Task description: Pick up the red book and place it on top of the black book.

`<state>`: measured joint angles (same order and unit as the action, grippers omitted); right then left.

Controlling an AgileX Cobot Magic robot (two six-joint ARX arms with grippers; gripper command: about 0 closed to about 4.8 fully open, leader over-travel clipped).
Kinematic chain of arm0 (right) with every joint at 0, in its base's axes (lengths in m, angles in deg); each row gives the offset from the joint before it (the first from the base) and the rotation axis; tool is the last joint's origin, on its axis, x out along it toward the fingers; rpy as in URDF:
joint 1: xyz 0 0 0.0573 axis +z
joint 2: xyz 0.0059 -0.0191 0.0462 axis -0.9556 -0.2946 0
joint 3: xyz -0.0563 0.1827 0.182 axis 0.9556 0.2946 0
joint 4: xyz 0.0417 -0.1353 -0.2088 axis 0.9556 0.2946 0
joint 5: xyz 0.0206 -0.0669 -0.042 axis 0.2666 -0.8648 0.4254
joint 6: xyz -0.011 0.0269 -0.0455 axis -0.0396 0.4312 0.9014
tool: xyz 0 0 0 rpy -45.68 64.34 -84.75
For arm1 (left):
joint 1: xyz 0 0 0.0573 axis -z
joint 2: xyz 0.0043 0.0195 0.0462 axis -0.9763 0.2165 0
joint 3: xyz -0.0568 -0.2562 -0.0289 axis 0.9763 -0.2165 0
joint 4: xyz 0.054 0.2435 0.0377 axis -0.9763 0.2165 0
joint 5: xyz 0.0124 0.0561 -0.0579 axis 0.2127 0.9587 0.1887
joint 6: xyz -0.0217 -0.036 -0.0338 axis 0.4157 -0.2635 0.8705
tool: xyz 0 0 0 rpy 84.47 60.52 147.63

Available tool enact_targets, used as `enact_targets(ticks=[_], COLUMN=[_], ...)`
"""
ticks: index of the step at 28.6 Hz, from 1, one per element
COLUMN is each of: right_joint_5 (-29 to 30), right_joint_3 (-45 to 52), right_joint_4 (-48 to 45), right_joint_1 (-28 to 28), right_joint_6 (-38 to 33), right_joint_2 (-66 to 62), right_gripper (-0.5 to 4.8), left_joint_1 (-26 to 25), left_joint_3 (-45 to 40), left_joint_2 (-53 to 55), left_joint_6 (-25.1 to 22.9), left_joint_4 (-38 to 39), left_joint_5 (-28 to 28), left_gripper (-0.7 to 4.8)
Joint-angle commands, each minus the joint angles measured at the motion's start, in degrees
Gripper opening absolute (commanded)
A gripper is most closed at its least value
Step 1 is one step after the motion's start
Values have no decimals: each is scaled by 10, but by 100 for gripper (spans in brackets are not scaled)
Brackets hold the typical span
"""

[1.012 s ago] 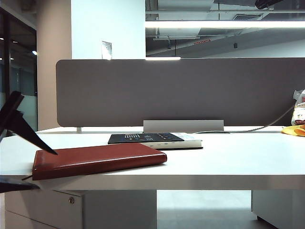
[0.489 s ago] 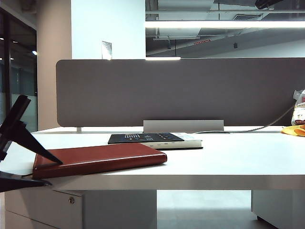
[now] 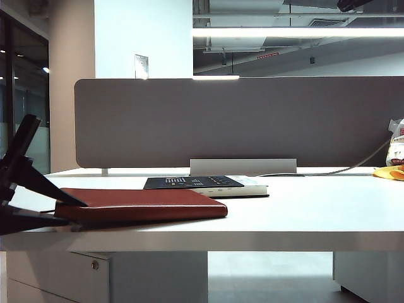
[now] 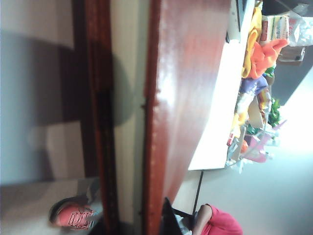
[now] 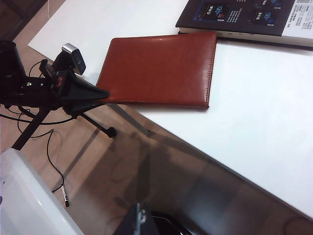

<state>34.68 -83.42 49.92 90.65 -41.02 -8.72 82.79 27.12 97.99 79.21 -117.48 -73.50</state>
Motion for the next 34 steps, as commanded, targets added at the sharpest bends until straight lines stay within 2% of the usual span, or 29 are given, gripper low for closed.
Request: enact_targets(ticks=[1, 5, 8, 18, 21, 30, 34], right_joint_5=[0, 0, 0, -1, -1, -1, -1], right_joint_3=[-2, -2, -2, -2, -2, -2, -2], right_joint_4=[-3, -3, -3, -3, -3, -3, -3], right_joint_1=[0, 0, 0, 0, 0, 0, 0], right_joint_6=[3, 3, 3, 3, 3, 3, 3], right_joint_2=[1, 1, 1, 1, 1, 1, 1], right_gripper=[0, 0, 0, -1, -1, -1, -1], left_joint_1=[2, 2, 2, 2, 2, 2, 2], left_joint_3=[-1, -1, -1, 12, 26, 59, 92], left_joint_2=[1, 1, 1, 1, 1, 1, 1], left_joint_6=[-12, -15, 0, 116, 133, 137, 136], left_joint_4=[-6, -33, -71, -222, -231, -229, -193], left_joint_5=[-1, -26, -49, -83, -87, -98, -112], left_gripper=[-6, -6, -6, -6, -6, -6, -6])
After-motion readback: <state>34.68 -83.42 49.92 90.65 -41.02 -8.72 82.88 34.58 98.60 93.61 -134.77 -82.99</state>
